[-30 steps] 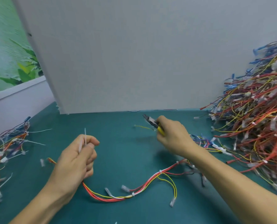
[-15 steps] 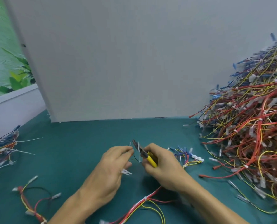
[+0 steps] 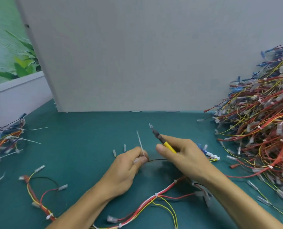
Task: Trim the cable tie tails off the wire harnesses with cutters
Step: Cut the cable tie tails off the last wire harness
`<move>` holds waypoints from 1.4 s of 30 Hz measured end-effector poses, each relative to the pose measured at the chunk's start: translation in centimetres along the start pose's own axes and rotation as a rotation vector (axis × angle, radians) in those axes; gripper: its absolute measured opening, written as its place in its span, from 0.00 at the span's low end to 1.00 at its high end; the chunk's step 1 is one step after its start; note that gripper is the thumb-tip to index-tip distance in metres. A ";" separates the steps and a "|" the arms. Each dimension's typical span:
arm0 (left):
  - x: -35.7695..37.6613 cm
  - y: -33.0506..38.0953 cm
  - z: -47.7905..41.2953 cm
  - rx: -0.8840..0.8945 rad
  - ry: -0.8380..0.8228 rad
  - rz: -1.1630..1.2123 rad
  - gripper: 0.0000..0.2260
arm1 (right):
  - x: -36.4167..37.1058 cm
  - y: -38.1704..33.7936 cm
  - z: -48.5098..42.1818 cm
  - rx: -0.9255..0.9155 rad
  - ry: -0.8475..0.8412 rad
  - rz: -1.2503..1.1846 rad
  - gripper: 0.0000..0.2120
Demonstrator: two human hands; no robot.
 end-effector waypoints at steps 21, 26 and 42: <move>0.1 -1.2 0.3 -0.105 -0.008 0.146 0.11 | -5.6 -5.7 1.6 -0.188 0.099 0.258 0.07; 0.0 -1.1 0.3 -0.095 0.000 0.109 0.10 | -3.0 -3.4 1.4 -0.138 -0.010 0.917 0.21; 0.2 -0.4 0.2 0.019 -0.032 0.046 0.09 | -1.8 -2.9 1.1 -0.177 -0.038 0.972 0.18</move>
Point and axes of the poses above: each hand's wrist, its own z-axis away from the middle knuckle, its own x-axis out of the palm, y = z × x, the point moved 7 cm from there along -z, towards the middle knuckle, and after that the axes turned 13 degrees about x, right-handed, at the moved point
